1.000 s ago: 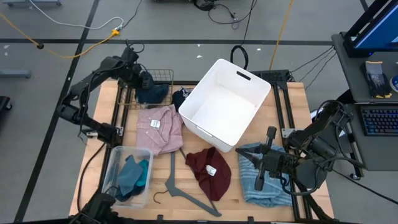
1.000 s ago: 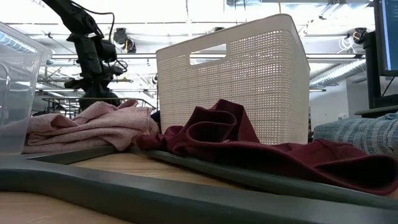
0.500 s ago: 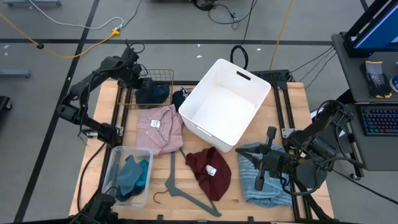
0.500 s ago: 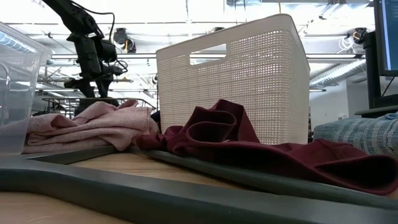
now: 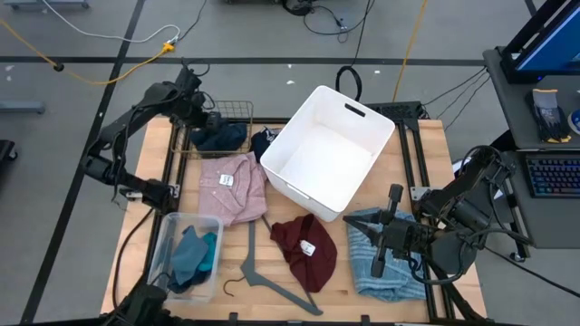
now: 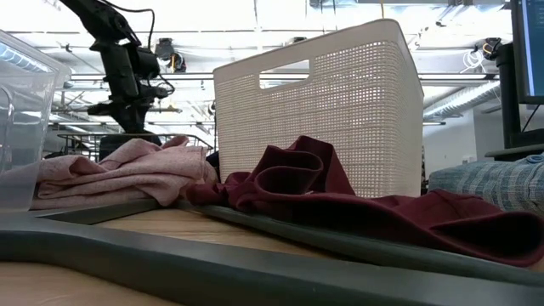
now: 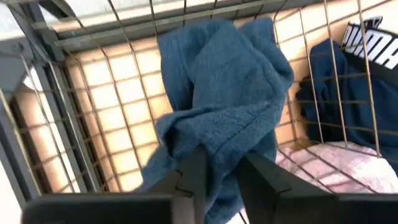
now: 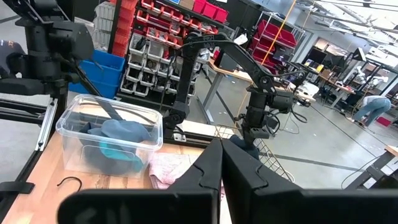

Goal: Pick & Place Cloths
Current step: Put the blue shorts into the wire basket, then put the blue underwear into the wire basket

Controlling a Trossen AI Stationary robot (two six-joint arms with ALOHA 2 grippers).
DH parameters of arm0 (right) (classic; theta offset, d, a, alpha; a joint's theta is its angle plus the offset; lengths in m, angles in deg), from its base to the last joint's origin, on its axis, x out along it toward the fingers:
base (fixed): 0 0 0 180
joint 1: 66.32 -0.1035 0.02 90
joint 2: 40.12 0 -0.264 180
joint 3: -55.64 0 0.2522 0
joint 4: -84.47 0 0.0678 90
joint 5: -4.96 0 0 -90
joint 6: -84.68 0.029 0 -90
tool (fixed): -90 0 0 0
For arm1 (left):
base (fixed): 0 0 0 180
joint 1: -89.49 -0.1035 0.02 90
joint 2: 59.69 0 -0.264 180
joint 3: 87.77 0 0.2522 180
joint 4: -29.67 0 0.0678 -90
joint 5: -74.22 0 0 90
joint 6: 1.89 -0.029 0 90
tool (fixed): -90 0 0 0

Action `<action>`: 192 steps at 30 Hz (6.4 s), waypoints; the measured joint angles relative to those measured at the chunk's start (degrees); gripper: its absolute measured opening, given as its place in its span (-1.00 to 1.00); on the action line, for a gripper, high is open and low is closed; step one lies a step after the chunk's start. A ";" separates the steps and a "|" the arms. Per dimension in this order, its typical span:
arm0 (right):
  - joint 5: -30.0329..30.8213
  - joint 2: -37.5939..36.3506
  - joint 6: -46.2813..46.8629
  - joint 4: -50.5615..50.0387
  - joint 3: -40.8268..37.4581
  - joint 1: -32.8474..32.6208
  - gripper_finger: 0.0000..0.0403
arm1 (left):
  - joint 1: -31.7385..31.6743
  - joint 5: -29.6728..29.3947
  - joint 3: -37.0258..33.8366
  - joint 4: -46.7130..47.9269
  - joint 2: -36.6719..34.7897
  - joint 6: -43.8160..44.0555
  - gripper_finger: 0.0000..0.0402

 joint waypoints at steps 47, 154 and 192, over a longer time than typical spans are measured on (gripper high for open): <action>-0.22 0.00 0.02 0.05 0.00 0.01 -1.00 | 3.84 -0.70 -1.31 7.22 -1.52 -9.49 0.19; 3.02 -0.02 1.49 3.96 0.00 3.48 -1.00 | 26.43 1.60 15.08 -20.28 25.89 -61.31 0.42; 2.82 -0.01 2.00 4.09 0.00 5.66 -1.00 | 26.11 -2.26 22.06 -15.78 29.37 -57.44 -0.98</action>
